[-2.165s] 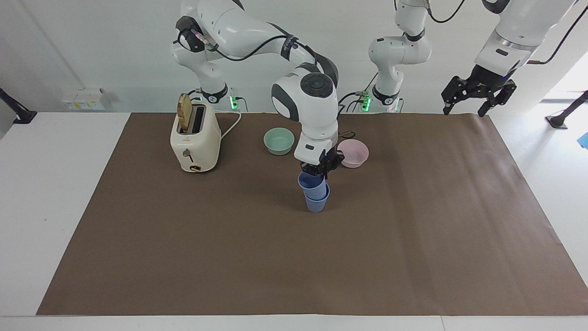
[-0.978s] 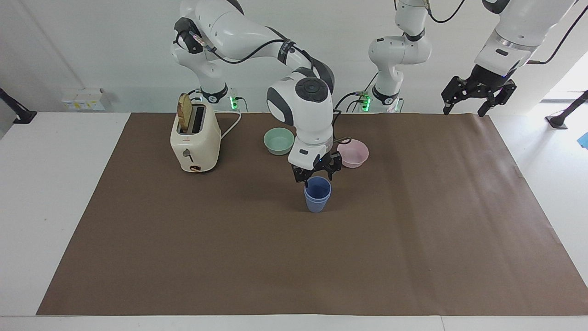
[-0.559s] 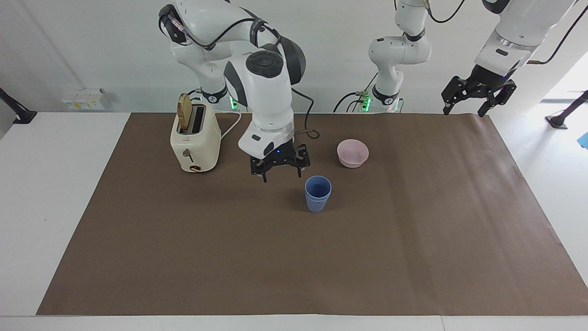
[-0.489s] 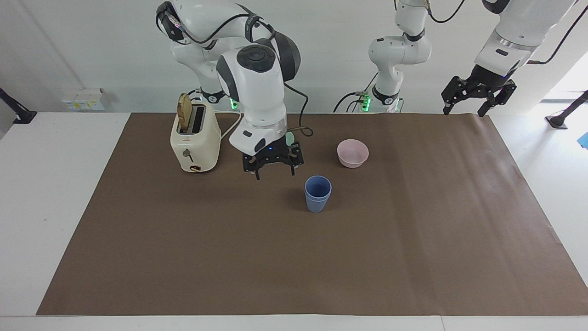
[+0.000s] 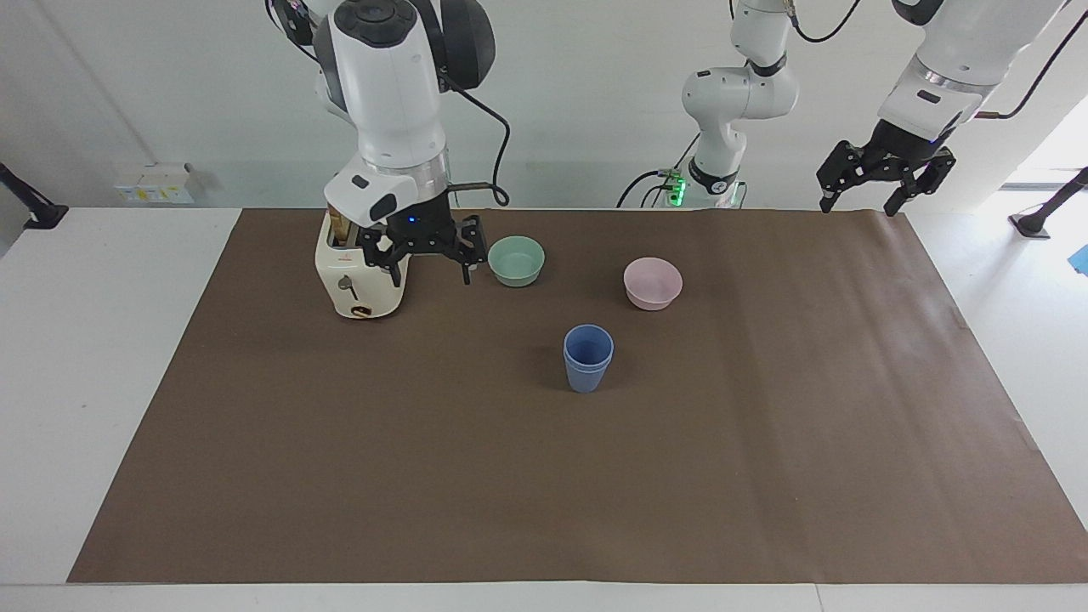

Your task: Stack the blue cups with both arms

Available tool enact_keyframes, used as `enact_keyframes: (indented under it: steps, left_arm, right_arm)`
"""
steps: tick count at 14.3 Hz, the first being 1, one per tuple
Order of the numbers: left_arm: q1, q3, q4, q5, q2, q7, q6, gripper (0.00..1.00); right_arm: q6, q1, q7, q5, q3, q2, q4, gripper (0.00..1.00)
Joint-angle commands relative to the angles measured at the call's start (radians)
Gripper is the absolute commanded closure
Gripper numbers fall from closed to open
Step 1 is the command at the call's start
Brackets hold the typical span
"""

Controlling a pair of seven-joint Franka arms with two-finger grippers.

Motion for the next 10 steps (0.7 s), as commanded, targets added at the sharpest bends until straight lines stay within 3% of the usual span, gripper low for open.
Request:
enact_keyframes:
  steps: [1,10]
  left_arm:
    - [0.011,-0.004,-0.022,-0.011,-0.024,-0.007,-0.006,0.0]
    - [0.011,-0.004,-0.022,-0.011,-0.024,-0.007,-0.006,0.0]
  right_arm:
    - [-0.02,-0.072,-0.072,-0.009,0.011,-0.036,-0.024,0.0]
    - [-0.123,-0.263,-0.275,0.004,0.011,-0.107,-0.046,0.0]
